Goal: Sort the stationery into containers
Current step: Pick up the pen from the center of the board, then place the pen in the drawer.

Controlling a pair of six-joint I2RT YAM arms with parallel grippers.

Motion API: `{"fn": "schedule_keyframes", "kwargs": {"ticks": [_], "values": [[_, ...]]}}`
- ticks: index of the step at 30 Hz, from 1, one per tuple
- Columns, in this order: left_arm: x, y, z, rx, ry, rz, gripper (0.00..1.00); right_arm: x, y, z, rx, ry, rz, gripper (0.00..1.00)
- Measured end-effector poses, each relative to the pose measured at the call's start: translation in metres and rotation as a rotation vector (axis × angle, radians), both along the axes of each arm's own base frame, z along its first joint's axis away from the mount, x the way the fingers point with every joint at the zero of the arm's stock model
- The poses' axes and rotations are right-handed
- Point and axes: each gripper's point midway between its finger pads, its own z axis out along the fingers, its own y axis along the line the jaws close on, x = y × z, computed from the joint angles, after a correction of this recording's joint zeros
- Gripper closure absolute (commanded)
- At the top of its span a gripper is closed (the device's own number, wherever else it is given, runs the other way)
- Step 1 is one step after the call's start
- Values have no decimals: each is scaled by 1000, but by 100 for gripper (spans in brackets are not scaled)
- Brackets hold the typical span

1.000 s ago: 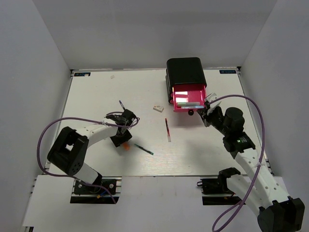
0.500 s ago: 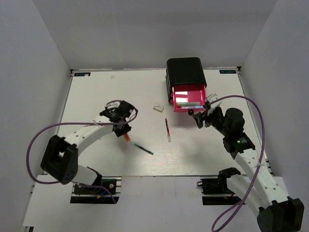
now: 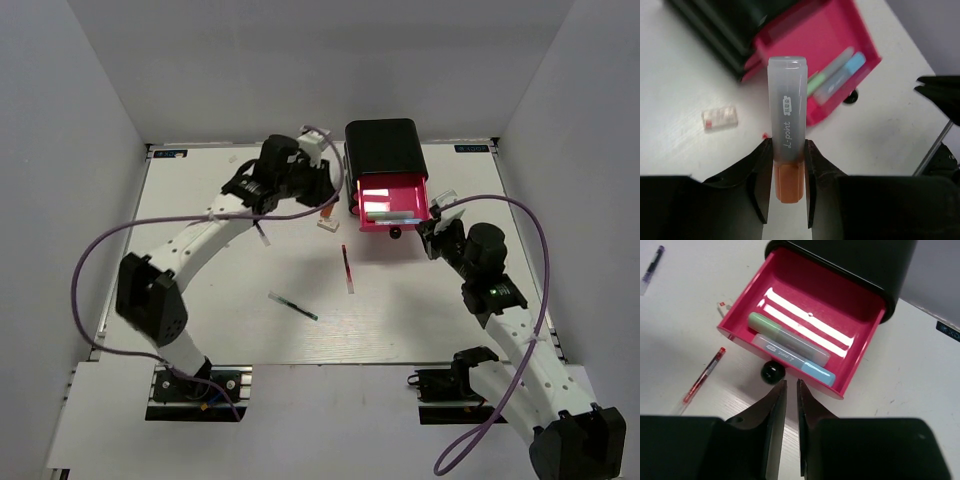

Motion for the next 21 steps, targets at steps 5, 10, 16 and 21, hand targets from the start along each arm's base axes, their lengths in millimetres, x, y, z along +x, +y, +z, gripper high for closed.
{"fn": "schedule_keyframes", "kwargs": {"ticks": [5,10,16,21], "values": [[35,-58,7,-17,-127,-187,98,8,-15,-1,-6,-4,-77,77],[46,-98,-12,-11,-160,-281,97,12,-23,1,-2,-9,-121,77],[49,-142,-27,-12,-196,-339,87,13,-26,1,7,-7,-133,71],[48,-155,-38,29,-219,-327,52,13,-28,1,10,-5,-139,55]]}}
